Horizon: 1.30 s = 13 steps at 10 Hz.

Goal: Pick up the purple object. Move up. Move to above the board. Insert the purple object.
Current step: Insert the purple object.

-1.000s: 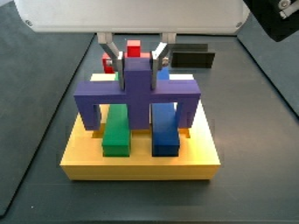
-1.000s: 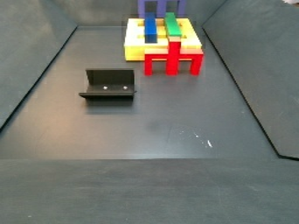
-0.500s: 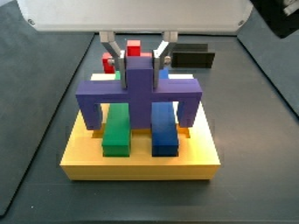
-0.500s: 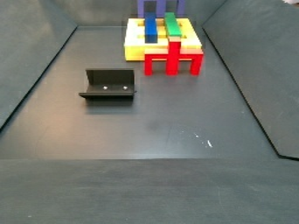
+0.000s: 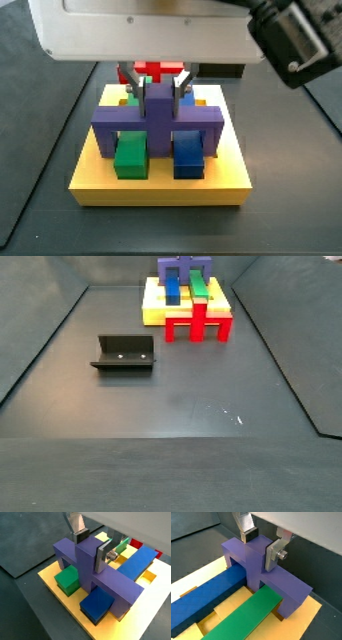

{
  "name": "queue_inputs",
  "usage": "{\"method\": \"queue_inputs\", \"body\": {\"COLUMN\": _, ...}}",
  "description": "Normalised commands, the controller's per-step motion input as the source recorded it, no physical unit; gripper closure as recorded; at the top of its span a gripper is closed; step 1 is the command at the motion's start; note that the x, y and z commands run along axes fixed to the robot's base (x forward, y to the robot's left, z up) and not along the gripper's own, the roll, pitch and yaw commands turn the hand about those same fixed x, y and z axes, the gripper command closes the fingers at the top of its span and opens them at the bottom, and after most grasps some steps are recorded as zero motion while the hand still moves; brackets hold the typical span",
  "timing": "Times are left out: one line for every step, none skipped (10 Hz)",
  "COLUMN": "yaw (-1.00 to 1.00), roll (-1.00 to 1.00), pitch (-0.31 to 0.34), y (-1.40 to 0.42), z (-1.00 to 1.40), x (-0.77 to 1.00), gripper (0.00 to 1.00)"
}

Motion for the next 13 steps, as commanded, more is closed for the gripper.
{"method": "queue_inputs", "body": {"yaw": 0.0, "roll": 0.01, "pitch": -0.076, "y": -0.01, "z": -0.36, "x": 0.07, "gripper": 1.0}}
{"method": "queue_inputs", "body": {"yaw": 0.0, "roll": 0.06, "pitch": -0.044, "y": -0.01, "z": -0.32, "x": 0.12, "gripper": 1.0}}
{"method": "queue_inputs", "body": {"yaw": 0.0, "roll": 0.12, "pitch": -0.021, "y": 0.0, "z": -0.28, "x": 0.08, "gripper": 1.0}}
{"method": "queue_inputs", "body": {"yaw": 0.0, "roll": 0.18, "pitch": 0.0, "y": 0.0, "z": -0.14, "x": 0.0, "gripper": 1.0}}
{"method": "queue_inputs", "body": {"yaw": 0.03, "roll": 0.11, "pitch": 0.0, "y": 0.16, "z": 0.0, "x": -0.11, "gripper": 1.0}}
{"method": "queue_inputs", "body": {"yaw": 0.18, "roll": 0.06, "pitch": -0.079, "y": 0.0, "z": -0.03, "x": -0.22, "gripper": 1.0}}
{"method": "queue_inputs", "body": {"yaw": 0.09, "roll": 0.09, "pitch": -0.056, "y": -0.06, "z": -0.12, "x": -0.12, "gripper": 1.0}}
{"method": "queue_inputs", "body": {"yaw": 0.0, "roll": 0.1, "pitch": -0.044, "y": -0.08, "z": -0.11, "x": -0.07, "gripper": 1.0}}
{"method": "queue_inputs", "body": {"yaw": 0.0, "roll": 0.12, "pitch": -0.003, "y": -0.13, "z": 0.0, "x": 0.0, "gripper": 1.0}}
{"method": "queue_inputs", "body": {"yaw": 0.0, "roll": 0.25, "pitch": 0.0, "y": -0.17, "z": 0.0, "x": 0.0, "gripper": 1.0}}
{"method": "queue_inputs", "body": {"yaw": 0.0, "roll": 0.31, "pitch": 0.016, "y": -0.03, "z": 0.0, "x": 0.13, "gripper": 1.0}}
{"method": "queue_inputs", "body": {"yaw": -0.03, "roll": 0.24, "pitch": 0.041, "y": -0.03, "z": 0.0, "x": 0.11, "gripper": 1.0}}
{"method": "queue_inputs", "body": {"yaw": 0.0, "roll": 0.22, "pitch": 0.037, "y": -0.01, "z": 0.0, "x": 0.0, "gripper": 1.0}}
